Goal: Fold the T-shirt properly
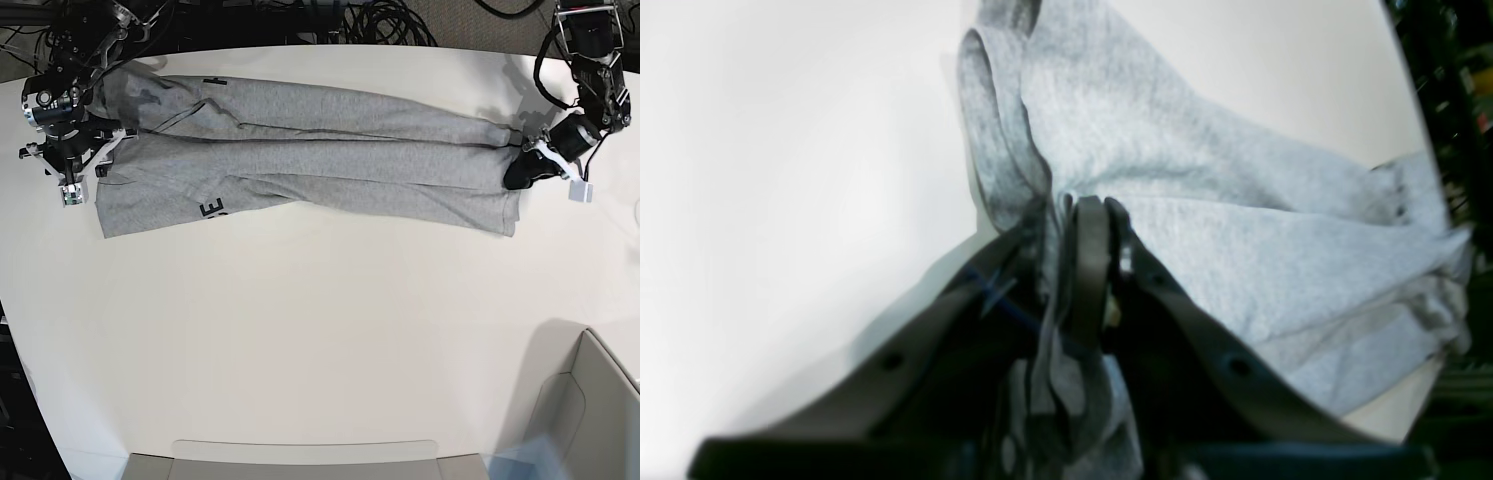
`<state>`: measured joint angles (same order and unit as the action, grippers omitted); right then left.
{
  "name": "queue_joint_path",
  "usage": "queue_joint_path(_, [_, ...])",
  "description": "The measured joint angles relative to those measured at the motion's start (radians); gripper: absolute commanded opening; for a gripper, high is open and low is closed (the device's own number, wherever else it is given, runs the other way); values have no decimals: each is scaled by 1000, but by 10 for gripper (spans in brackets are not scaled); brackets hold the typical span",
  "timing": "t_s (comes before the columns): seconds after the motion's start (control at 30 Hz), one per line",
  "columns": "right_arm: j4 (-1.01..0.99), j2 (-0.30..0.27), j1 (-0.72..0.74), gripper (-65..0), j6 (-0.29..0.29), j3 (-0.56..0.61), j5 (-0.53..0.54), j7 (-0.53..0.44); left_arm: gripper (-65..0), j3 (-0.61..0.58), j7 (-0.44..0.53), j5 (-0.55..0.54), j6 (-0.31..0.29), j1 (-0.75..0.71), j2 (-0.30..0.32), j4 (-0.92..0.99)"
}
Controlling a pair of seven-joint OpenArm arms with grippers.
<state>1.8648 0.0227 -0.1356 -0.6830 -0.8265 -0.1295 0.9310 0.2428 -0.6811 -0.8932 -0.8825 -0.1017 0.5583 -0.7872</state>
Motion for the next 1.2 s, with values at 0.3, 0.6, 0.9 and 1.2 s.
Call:
queue_joint_path(0.3, [14,0,2,-421,0,-2,3,-3,-650,105,-32,135,72,9,97,11])
queue_joint_path(0.6, [14,0,2,-421,0,-2,3,-3,-650,139,-102,180,117,-2,111,-55])
queue_joint_path(0.9, [15,0,2,-421,0,-1,0,-2,-650,345,-372,333,190,-196,13,-520])
queue_joint_path(1.2, [15,14,15,-421,0,-3,0,-3,-650,356,-559,358,185,-198,-94,-876])
